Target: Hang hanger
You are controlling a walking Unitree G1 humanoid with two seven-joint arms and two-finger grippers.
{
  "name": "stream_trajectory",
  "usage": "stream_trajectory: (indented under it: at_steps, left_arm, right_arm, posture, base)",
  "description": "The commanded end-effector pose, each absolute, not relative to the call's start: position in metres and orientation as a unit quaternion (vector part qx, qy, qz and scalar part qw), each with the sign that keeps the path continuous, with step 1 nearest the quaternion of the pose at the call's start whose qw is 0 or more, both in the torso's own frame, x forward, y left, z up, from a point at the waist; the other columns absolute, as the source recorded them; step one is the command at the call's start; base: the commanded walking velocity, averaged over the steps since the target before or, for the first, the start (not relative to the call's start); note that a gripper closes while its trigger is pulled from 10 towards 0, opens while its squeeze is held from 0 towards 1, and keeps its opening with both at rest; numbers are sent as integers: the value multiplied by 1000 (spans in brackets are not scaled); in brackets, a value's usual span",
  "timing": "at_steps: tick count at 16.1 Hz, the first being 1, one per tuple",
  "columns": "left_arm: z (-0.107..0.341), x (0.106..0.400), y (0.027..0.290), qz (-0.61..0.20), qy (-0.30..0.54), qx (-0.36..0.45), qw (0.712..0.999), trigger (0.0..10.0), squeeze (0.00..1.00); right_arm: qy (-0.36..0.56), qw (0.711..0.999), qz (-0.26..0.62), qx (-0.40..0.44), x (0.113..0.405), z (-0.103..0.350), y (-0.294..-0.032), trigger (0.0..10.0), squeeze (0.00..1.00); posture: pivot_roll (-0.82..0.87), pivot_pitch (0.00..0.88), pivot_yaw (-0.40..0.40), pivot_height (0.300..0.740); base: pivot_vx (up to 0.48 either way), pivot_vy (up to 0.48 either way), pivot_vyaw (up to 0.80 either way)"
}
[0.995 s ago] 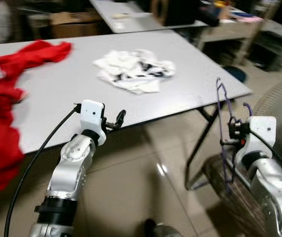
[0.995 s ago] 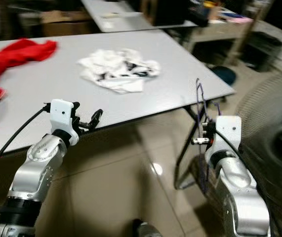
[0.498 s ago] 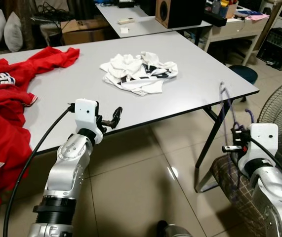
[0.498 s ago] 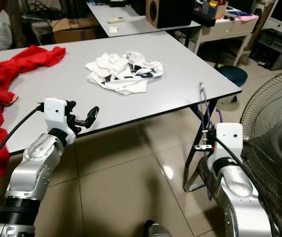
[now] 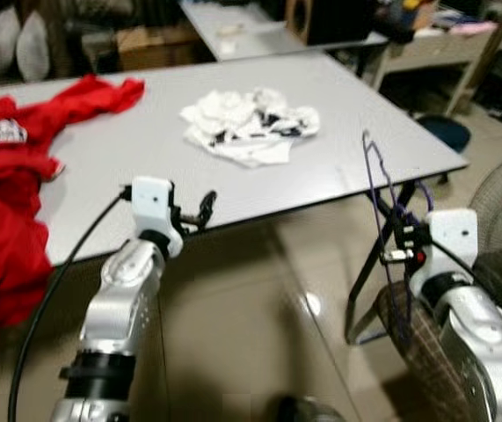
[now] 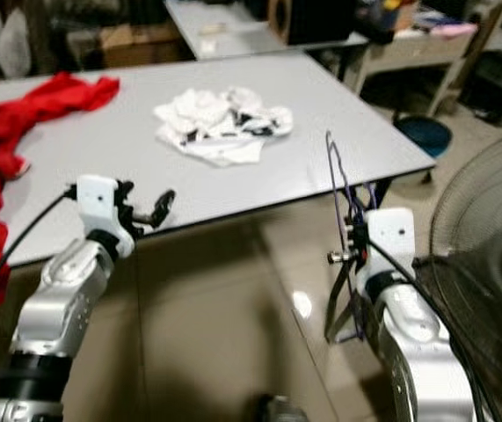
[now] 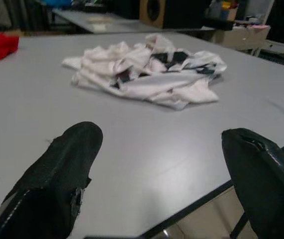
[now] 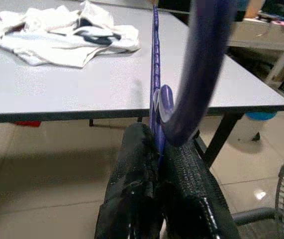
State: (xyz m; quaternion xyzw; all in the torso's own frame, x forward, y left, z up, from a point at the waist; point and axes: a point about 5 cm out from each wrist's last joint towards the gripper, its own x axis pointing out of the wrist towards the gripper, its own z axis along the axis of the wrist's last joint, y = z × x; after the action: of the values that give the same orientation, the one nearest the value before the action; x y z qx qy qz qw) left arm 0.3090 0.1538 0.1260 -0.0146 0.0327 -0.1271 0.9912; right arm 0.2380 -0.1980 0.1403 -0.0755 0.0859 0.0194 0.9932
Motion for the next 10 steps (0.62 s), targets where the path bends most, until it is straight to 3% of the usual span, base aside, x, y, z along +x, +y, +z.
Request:
stream_trajectory:
  at_steps: [1, 10]
  left_arm:
    - [128, 308, 154, -127, 32, -14, 991, 10000, 0]
    - [130, 310, 151, -139, 30, -15, 990, 10000, 0]
  right_arm:
    - [79, 994, 19, -69, 239, 142, -199, 10000, 0]
    - [70, 995, 16, -63, 245, 143, -198, 10000, 0]
  posture:
    - [-19, 0, -27, 740]
    - [-12, 0, -31, 740]
  base:
    - [0, 0, 0]
    - [225, 0, 0]
